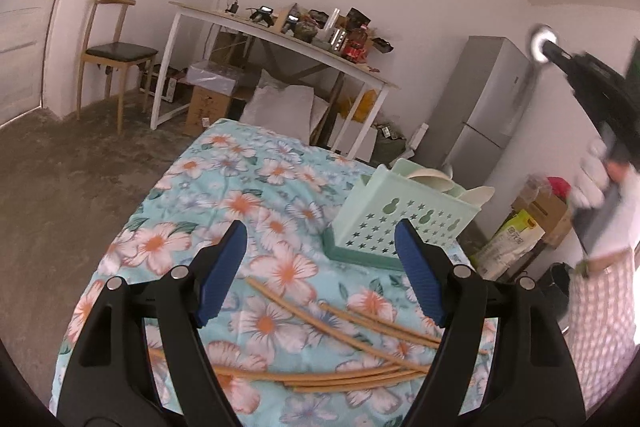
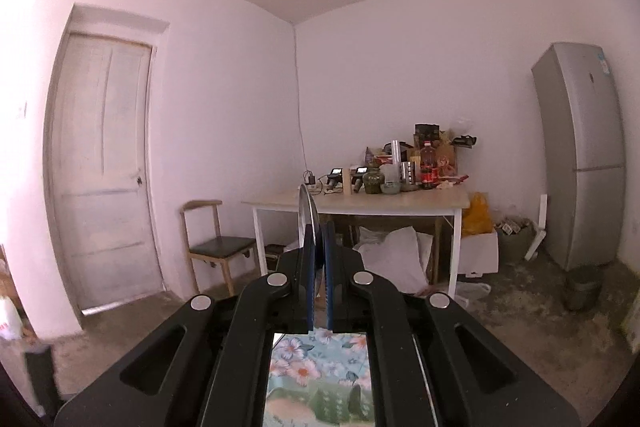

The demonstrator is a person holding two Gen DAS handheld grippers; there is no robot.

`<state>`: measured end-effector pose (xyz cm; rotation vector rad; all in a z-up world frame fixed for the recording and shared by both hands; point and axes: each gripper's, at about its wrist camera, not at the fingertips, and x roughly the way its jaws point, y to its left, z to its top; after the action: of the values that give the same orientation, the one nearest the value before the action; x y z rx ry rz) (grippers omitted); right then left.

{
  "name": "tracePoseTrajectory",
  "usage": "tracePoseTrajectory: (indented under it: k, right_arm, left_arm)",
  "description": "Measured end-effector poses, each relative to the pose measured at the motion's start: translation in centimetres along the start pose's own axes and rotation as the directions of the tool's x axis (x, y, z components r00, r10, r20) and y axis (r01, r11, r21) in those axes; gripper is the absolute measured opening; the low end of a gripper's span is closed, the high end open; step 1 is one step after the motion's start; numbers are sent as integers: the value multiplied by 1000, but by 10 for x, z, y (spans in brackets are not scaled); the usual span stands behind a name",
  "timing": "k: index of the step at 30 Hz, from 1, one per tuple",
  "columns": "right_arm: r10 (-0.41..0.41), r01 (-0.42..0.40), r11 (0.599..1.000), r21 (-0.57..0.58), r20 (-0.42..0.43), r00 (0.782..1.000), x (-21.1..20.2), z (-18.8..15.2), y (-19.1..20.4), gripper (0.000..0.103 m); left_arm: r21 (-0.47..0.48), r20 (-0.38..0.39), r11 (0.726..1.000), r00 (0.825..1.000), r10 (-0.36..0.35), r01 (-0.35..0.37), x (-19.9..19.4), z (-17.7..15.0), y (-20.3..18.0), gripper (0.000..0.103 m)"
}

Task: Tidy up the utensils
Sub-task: 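Lower the steel spoon into the green holder and open the right gripper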

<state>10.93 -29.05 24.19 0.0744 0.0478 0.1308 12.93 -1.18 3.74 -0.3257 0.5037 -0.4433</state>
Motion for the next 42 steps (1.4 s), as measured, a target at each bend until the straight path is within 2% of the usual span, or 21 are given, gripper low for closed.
tracePoseTrajectory:
  k: [3, 7, 11, 15, 19, 22, 24, 25, 26, 28, 31, 36, 40, 42]
  right_arm:
    - [2, -3, 1000, -9, -59, 998, 40, -17, 6, 4]
    - [-45, 43, 999, -17, -137, 990, 82, -46, 5, 4]
    - [-112, 98, 992, -82, -184, 976, 108, -71, 10, 4]
    - [-137, 104, 984, -144, -239, 961, 124, -96, 18, 4]
    - [-113, 74, 988, -134, -312, 943, 127, -115, 20, 6]
    - [-56, 18, 994, -108, -360, 931, 121, -121, 18, 7]
    - [-33, -5, 995, -102, -364, 931, 109, -120, 19, 22]
    - [-27, -9, 995, -100, -358, 933, 101, -119, 18, 36]
    - [-6, -27, 996, -88, -349, 937, 91, -116, 16, 42]
    - [31, -57, 996, -70, -328, 944, 72, -109, 13, 46]
    - [29, -52, 996, -69, -295, 955, 37, -96, 7, 57]
    - [41, -43, 999, -4, -283, 958, -16, -93, -8, 77]
    - [59, -35, 997, 75, -351, 935, -48, -116, -20, 86]
    - [59, -13, 994, 112, -415, 908, -59, -137, -26, 87]
  left_arm:
    - [7, 8, 1000, 1000, 18, -18, -4, -4, 3, 72]
    - [2, 2, 1000, 1000, 30, -30, -6, -6, 11, 72]
    - [0, 0, 999, 999, 40, -40, -6, -6, 17, 72]
    - [-13, 1, 999, 999, 43, -43, -5, -7, 21, 72]
    - [-13, -6, 999, 999, 42, -42, -4, -8, 22, 72]
    - [-11, -10, 999, 999, 40, -41, -4, -8, 20, 72]
    - [-13, -15, 999, 999, 40, -40, -4, -8, 20, 73]
    - [-13, -16, 999, 999, 40, -40, -4, -9, 19, 73]
    - [-12, -18, 999, 999, 39, -39, -5, -10, 18, 73]
    - [-10, -24, 999, 999, 37, -37, -4, -11, 16, 74]
    - [-7, -28, 1000, 999, 30, -30, -4, -11, 12, 74]
    - [8, -40, 1000, 999, 18, -18, -4, -15, 3, 75]
    - [17, -64, 1000, 998, 16, -15, -2, -20, -1, 75]
    - [20, -79, 1000, 997, 15, -14, -1, -24, -3, 75]
